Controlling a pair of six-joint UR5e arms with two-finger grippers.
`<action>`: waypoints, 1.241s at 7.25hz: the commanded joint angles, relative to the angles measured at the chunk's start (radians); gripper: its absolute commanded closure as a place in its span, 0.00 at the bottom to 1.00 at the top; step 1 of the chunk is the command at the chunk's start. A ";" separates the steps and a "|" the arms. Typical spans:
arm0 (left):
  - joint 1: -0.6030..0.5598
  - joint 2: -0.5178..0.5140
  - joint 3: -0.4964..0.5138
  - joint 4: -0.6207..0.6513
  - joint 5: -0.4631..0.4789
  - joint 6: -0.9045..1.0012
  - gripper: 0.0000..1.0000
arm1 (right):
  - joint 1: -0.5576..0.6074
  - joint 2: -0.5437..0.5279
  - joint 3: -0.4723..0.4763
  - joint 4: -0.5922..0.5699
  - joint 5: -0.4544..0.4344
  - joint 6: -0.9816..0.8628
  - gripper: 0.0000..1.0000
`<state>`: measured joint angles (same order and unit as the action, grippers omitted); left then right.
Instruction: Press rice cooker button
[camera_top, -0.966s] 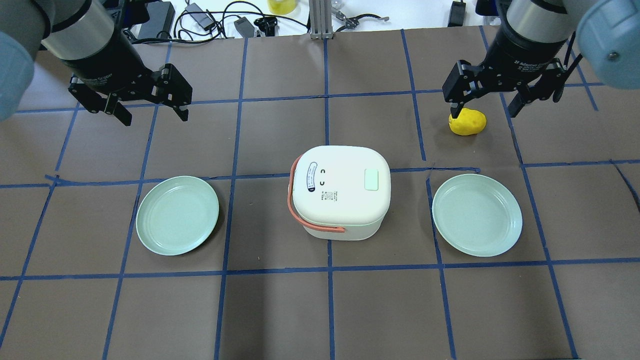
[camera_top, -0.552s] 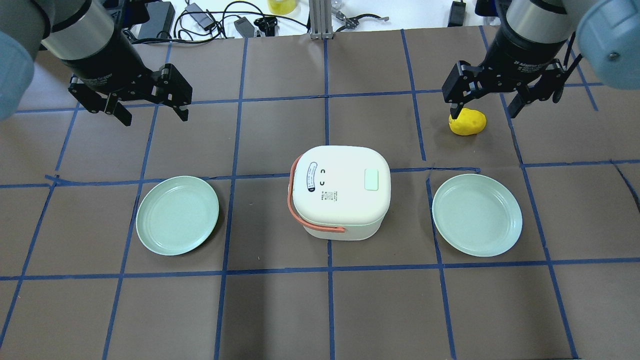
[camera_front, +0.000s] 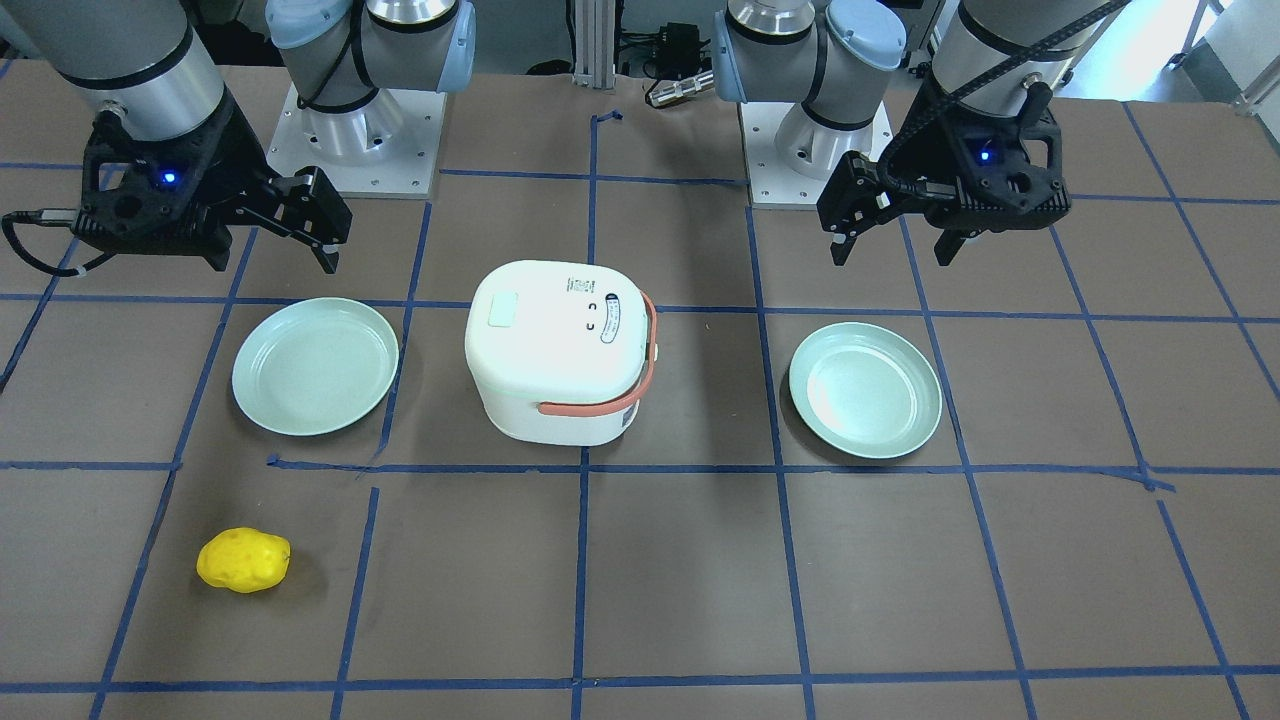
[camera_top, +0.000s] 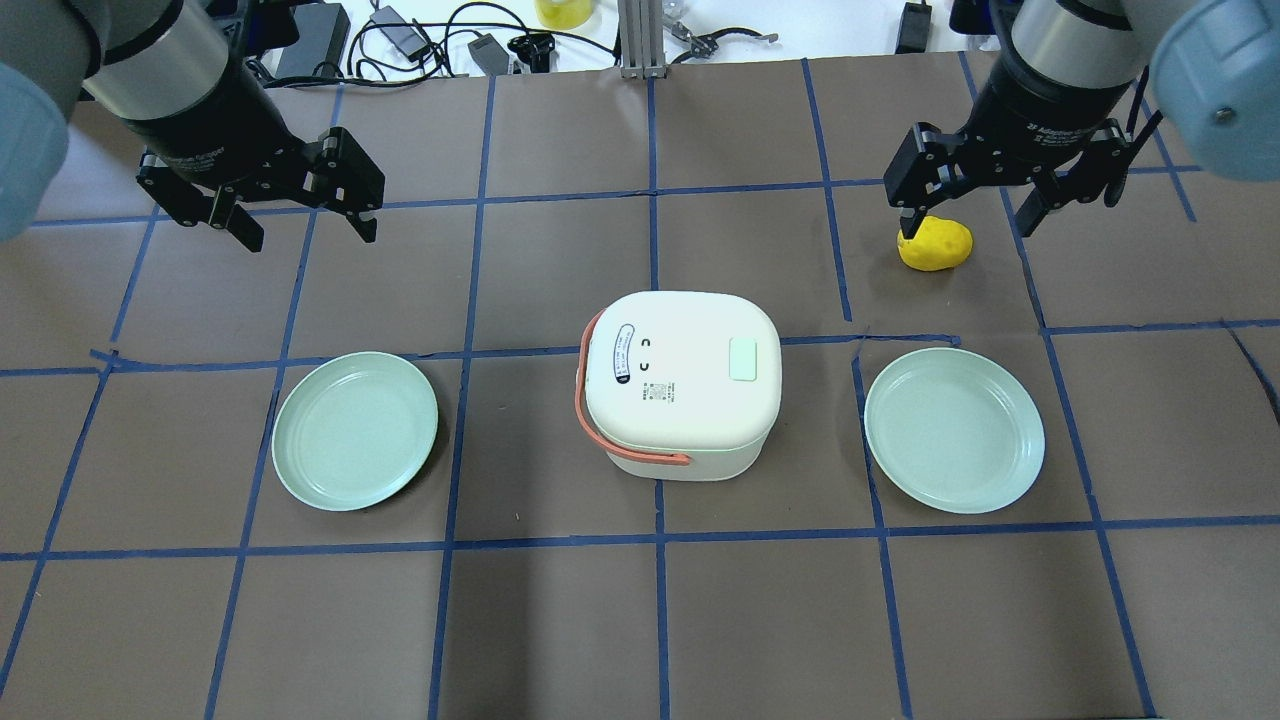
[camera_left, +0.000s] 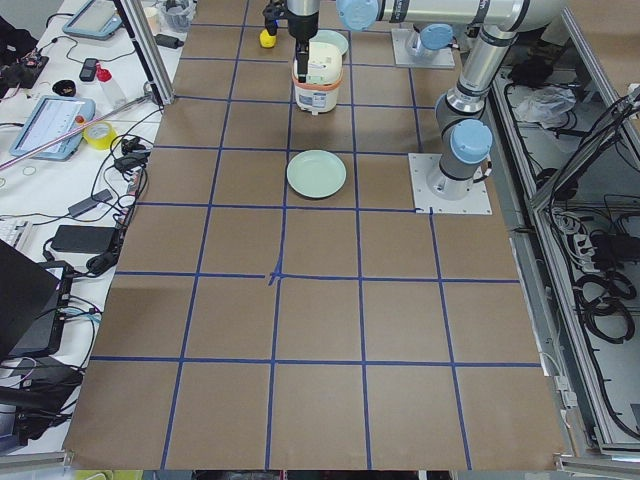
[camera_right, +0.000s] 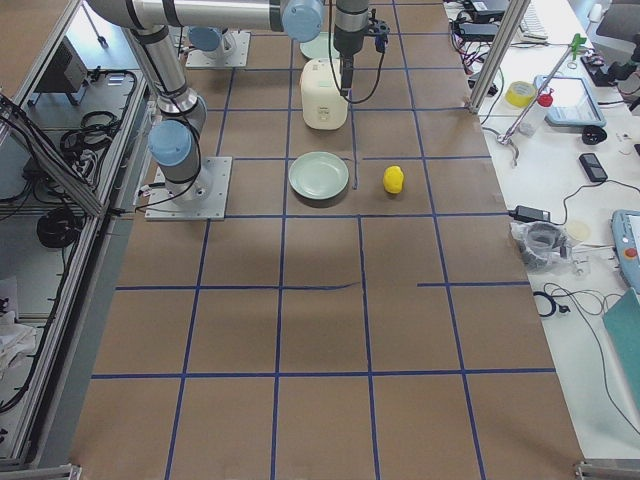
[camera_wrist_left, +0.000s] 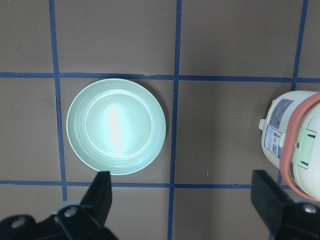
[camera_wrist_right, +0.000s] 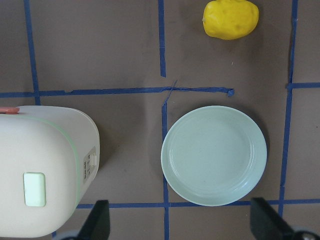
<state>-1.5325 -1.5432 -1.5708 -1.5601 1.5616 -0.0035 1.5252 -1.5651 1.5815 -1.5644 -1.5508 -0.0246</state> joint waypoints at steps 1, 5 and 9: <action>0.000 0.000 0.000 0.000 0.000 -0.001 0.00 | 0.003 0.002 0.000 -0.008 0.006 0.002 0.40; 0.000 0.000 0.000 0.000 0.000 0.000 0.00 | 0.018 0.007 0.008 0.006 0.107 0.134 1.00; 0.000 0.000 0.000 0.000 0.000 0.000 0.00 | 0.147 0.077 0.012 -0.029 0.112 0.239 1.00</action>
<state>-1.5325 -1.5432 -1.5708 -1.5601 1.5616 -0.0031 1.6335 -1.5112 1.5907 -1.5797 -1.4399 0.1764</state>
